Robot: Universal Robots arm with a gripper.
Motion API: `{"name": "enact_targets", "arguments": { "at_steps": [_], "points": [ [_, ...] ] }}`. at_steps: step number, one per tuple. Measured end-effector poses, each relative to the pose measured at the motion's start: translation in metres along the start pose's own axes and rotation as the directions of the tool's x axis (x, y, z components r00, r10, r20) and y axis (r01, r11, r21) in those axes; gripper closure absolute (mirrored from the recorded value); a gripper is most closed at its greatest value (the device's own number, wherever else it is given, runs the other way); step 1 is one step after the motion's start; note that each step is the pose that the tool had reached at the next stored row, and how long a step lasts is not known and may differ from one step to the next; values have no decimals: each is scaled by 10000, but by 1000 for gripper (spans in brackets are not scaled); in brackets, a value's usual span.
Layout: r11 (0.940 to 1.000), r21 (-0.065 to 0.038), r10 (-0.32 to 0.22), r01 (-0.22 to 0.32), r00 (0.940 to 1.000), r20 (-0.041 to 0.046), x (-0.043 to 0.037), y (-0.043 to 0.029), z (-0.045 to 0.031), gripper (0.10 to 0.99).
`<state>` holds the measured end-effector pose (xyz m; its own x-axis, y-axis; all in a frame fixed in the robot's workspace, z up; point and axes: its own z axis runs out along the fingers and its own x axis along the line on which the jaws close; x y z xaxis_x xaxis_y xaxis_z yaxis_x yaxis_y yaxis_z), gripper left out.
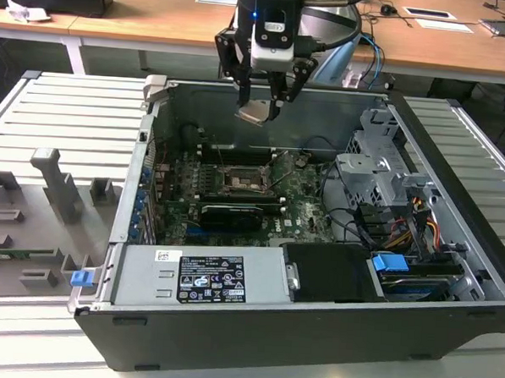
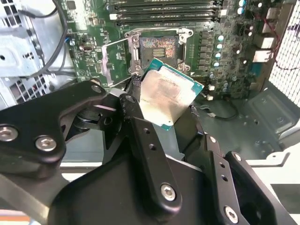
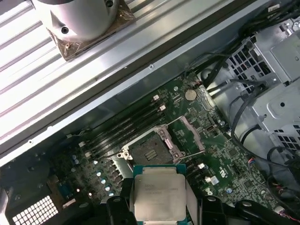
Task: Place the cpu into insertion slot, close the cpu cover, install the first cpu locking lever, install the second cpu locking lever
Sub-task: 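Place the cpu into insertion slot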
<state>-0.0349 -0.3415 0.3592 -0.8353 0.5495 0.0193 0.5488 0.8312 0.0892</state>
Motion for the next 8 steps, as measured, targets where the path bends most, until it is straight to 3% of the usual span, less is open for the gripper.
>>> {"name": "enact_targets", "arguments": {
  "at_steps": [3, 8],
  "points": [
    [9980, -15, 632, -632, 9980, 56, 0, -1, 11, 553],
    [9888, -39, 1492, -1491, 9887, 132, 0, -2, 23, 553]
  ]
}}
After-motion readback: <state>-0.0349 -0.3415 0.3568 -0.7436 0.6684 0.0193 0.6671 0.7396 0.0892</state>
